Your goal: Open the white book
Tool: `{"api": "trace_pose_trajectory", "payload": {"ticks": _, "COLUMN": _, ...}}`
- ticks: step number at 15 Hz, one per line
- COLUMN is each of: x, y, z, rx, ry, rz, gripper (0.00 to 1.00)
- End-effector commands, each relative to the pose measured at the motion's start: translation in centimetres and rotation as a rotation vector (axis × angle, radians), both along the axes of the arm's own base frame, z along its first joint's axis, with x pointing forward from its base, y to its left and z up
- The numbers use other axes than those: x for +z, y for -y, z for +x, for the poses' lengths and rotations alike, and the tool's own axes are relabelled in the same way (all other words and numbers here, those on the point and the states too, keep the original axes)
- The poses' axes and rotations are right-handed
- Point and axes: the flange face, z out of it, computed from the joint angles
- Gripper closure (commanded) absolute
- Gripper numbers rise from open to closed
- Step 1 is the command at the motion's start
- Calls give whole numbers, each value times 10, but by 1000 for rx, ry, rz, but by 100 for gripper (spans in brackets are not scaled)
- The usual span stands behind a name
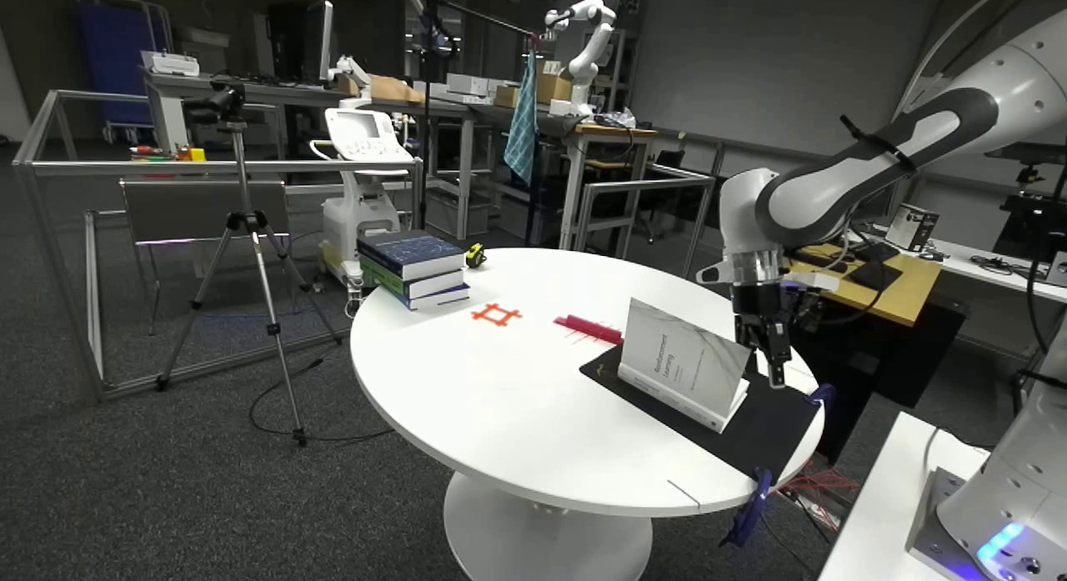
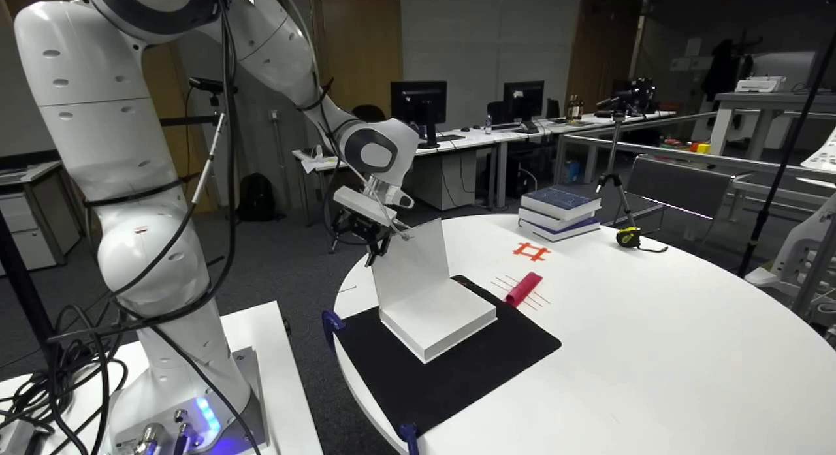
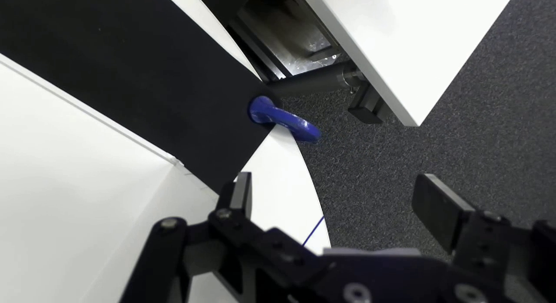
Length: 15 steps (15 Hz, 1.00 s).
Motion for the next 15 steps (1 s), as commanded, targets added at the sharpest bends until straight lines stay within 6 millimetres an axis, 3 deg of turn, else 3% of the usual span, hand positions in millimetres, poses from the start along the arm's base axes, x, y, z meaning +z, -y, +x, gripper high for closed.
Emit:
{"api": "trace_pose_trajectory", "payload": {"ticks": 1, "x": 5, "y": -9, "z": -13, "rx": -18, "ry": 54, "rz": 5, "gripper": 0}}
{"api": "trace_pose_trajectory", "payload": {"ticks": 10, "x": -29, "y": -37, "z": -39, "rx": 15, "ry": 173, "rz": -46, "gripper": 0}}
{"api": "trace_pose_trajectory", "payload": {"ticks": 15, "x": -35, "y": -50, "z": -48, "rx": 49, "ry": 208, "rz": -60, "gripper": 0}}
